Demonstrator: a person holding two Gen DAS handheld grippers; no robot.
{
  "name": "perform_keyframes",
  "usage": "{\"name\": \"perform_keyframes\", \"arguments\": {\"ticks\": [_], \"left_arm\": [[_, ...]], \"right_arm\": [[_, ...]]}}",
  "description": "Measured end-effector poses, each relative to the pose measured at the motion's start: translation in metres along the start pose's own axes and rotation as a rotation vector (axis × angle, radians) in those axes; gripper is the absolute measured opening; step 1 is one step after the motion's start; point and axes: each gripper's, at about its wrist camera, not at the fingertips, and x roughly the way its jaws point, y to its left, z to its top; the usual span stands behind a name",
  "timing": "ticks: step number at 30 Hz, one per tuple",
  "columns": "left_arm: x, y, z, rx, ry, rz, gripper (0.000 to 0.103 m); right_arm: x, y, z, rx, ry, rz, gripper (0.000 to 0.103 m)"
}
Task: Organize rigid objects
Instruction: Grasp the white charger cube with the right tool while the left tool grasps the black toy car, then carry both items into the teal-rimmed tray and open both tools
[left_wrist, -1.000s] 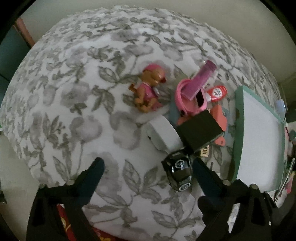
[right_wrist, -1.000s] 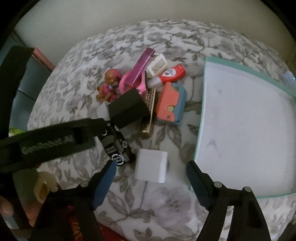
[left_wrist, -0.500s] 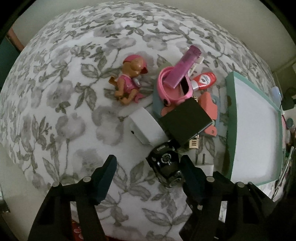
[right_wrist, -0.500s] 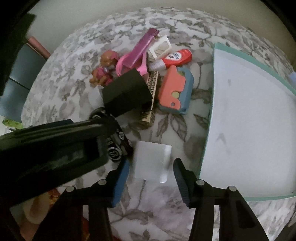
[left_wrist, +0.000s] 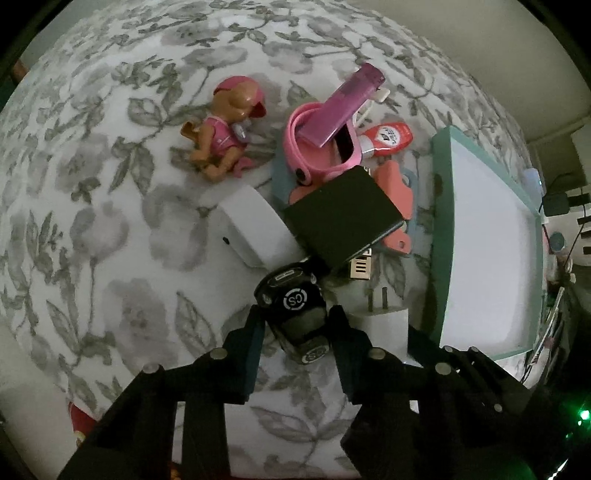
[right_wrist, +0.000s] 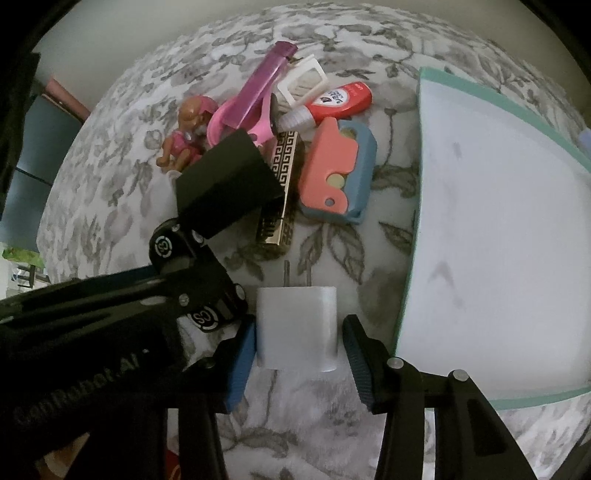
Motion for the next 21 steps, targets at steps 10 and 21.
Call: {"name": "perform_keyframes", "arguments": {"ticks": [10, 21], "left_arm": [[-0.015, -0.004, -0.007, 0.001, -0.081, 0.014, 0.037], [-0.051, -0.02, -0.002, 0.049, -0.217, -0.037, 0.036]], "right_arm": [[-0.007, -0.002, -0.004, 0.003, -0.007, 0.01, 0.047], [-0.058, -0.04, -0.001, 0.141, -0.172, 0.07, 0.046]]}}
